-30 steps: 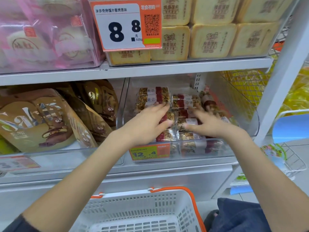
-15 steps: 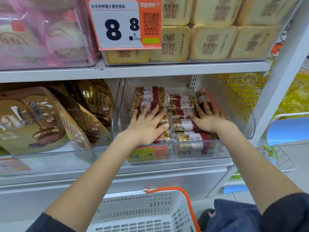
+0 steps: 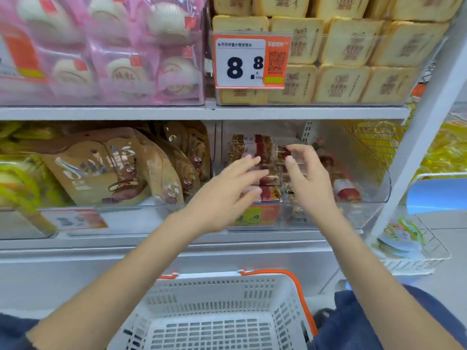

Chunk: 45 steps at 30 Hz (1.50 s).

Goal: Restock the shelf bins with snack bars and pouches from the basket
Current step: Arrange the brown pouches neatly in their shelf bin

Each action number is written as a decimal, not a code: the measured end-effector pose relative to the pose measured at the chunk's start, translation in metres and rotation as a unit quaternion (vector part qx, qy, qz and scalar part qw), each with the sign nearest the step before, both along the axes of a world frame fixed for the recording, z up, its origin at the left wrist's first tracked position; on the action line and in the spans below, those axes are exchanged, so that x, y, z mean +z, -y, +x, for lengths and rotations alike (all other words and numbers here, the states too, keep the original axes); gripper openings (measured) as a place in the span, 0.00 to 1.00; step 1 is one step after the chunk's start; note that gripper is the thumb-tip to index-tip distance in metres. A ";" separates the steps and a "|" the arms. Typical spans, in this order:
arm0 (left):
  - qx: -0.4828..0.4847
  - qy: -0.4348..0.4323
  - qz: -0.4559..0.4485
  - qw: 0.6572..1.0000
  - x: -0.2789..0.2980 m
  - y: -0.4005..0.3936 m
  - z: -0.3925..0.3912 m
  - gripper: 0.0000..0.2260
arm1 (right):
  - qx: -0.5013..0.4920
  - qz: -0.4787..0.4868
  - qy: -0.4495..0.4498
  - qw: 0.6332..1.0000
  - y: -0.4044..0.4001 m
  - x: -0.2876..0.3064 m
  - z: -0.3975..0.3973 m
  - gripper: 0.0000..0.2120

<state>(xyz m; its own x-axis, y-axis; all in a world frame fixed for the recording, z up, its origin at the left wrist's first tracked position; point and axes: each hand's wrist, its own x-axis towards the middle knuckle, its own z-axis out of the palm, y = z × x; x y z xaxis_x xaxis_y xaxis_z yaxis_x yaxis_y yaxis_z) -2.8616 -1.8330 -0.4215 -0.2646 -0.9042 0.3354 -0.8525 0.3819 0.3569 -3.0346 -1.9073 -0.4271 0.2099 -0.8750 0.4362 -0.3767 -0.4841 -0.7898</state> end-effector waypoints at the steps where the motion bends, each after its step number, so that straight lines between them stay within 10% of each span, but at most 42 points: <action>1: -0.007 -0.010 -0.027 1.000 -0.002 -0.018 0.011 0.18 | 0.042 0.005 0.015 0.999 -0.013 0.002 0.014 0.11; 9: 0.179 -0.083 -0.131 0.971 -0.033 -0.083 0.135 0.10 | 0.137 0.060 -0.138 0.979 -0.053 0.024 0.148 0.40; 14: 0.271 -0.168 -0.119 0.940 -0.028 -0.077 0.182 0.16 | 0.117 -0.004 -0.230 0.966 -0.027 0.033 0.182 0.08; 19: 0.197 -0.157 -0.062 0.966 0.000 -0.063 0.202 0.39 | 0.246 0.032 -0.280 0.928 -0.026 0.045 0.162 0.14; 24: 0.145 -0.238 0.067 0.958 0.001 -0.061 0.195 0.05 | 0.312 0.123 -0.329 0.883 -0.017 0.062 0.155 0.19; 30: 0.155 -0.281 0.070 0.944 -0.006 -0.068 0.194 0.03 | 0.213 0.083 -0.301 0.926 0.006 0.041 0.152 0.50; 37: 0.155 -0.342 0.081 0.923 -0.001 -0.074 0.189 0.04 | 0.145 0.162 -0.043 0.975 0.023 0.036 0.149 0.34; 39: 0.147 -0.362 0.086 0.916 0.001 -0.074 0.186 0.06 | 0.047 0.105 -0.120 0.986 0.023 0.035 0.152 0.14; 45: 0.119 -0.384 0.072 0.913 -0.002 -0.072 0.182 0.08 | 0.038 0.101 -0.158 0.981 0.034 0.044 0.182 0.18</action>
